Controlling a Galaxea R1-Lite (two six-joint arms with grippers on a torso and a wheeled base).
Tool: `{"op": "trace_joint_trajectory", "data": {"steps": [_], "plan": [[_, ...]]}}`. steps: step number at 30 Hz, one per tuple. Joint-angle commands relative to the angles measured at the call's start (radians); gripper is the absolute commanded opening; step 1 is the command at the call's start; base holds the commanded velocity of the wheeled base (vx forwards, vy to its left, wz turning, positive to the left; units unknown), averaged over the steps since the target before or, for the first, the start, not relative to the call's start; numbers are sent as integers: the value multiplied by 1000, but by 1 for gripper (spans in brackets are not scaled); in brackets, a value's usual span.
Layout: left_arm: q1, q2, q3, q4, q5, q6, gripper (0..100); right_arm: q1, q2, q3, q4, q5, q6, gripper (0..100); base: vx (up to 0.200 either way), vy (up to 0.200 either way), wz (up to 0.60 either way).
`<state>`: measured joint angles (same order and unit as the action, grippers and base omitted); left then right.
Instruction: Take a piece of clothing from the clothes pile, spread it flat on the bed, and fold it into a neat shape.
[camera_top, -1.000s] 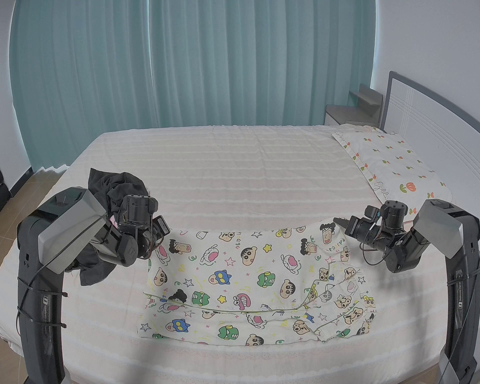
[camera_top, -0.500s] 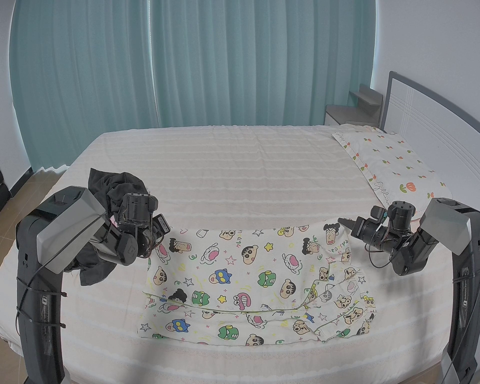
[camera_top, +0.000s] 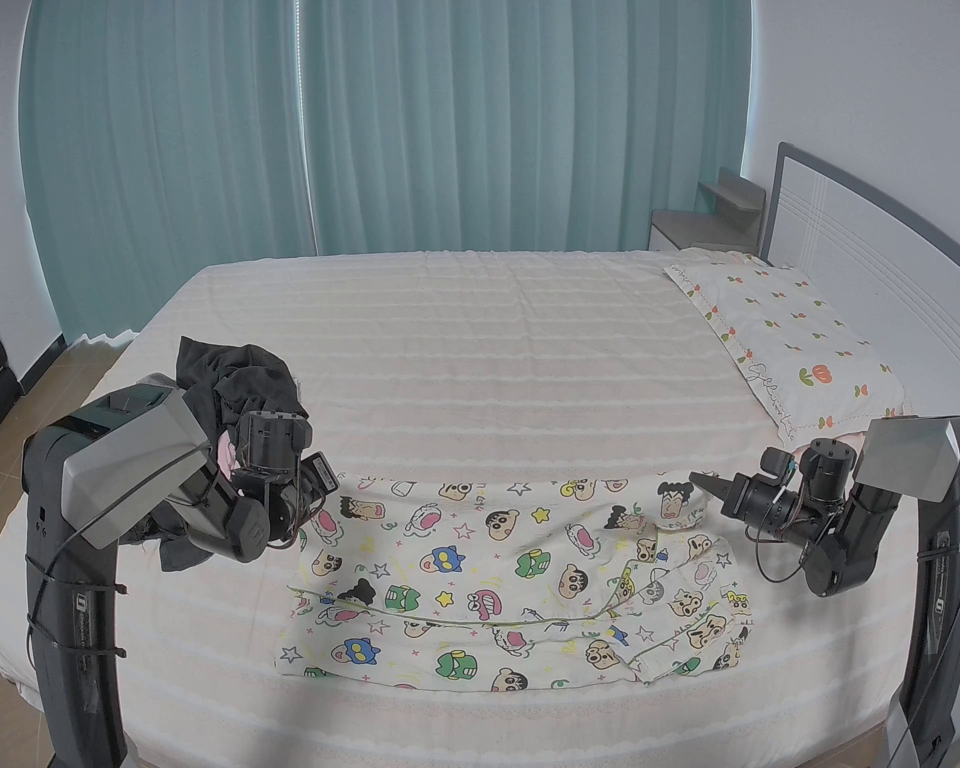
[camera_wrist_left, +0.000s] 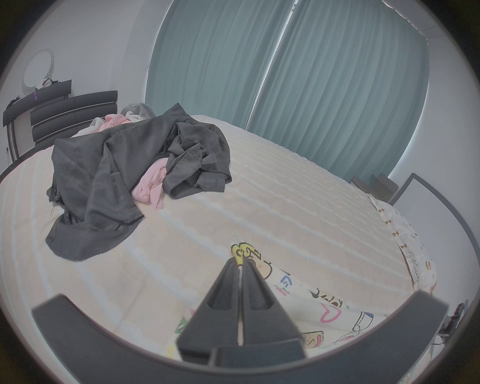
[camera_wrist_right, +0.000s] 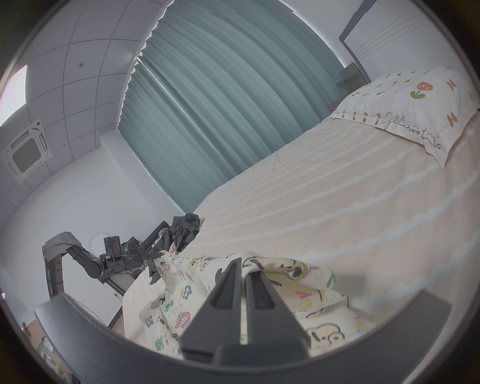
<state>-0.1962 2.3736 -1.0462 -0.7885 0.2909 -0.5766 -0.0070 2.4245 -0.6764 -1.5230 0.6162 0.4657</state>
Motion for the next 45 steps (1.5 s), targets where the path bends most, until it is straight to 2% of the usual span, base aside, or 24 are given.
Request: {"op": "trace_joint_trajectory", "data": {"steps": [1,2,3,6,11,12,15,22,25,35,36,42,45], "plan": [[-6,-34,137,-94,1,3,0,10,1,149,-48,2,-75,0,0,0,0],[-6,-34,137,-94,1,3,0,10,1,149,-48,2,-75,0,0,0,0],[-9,-37,195,-150,-1,4,0,10,7,182,-48,2,-128,0,0,0,0],[-20,-40,265,-215,-2,4,0,10,8,224,-48,2,-167,0,0,0,0],[-28,-40,341,-270,-6,21,0,9,7,293,-48,2,-231,0,0,0,0],[-31,-39,383,-301,-12,41,0,5,8,325,-48,2,-279,0,0,0,0],[-42,-37,436,-345,-21,47,0,-2,8,357,-48,2,-317,0,0,0,0],[-63,-19,494,-387,-24,49,0,-8,19,429,-48,0,-395,0,0,0,0],[-69,-2,520,-408,-35,49,0,-14,33,440,-48,-4,-421,0,0,0,0],[-71,64,522,-457,-36,46,0,-16,71,440,-48,-12,-424,0,0,0,0],[-71,64,518,-457,-38,41,100,-16,79,436,-48,-15,-424,100,0,0,0],[-60,45,545,-472,-39,24,100,-34,58,452,-48,-27,-423,100,0,0,0],[-45,7,580,-508,-41,-43,100,-80,-10,474,-48,-27,-418,100,0,0,0]]}}
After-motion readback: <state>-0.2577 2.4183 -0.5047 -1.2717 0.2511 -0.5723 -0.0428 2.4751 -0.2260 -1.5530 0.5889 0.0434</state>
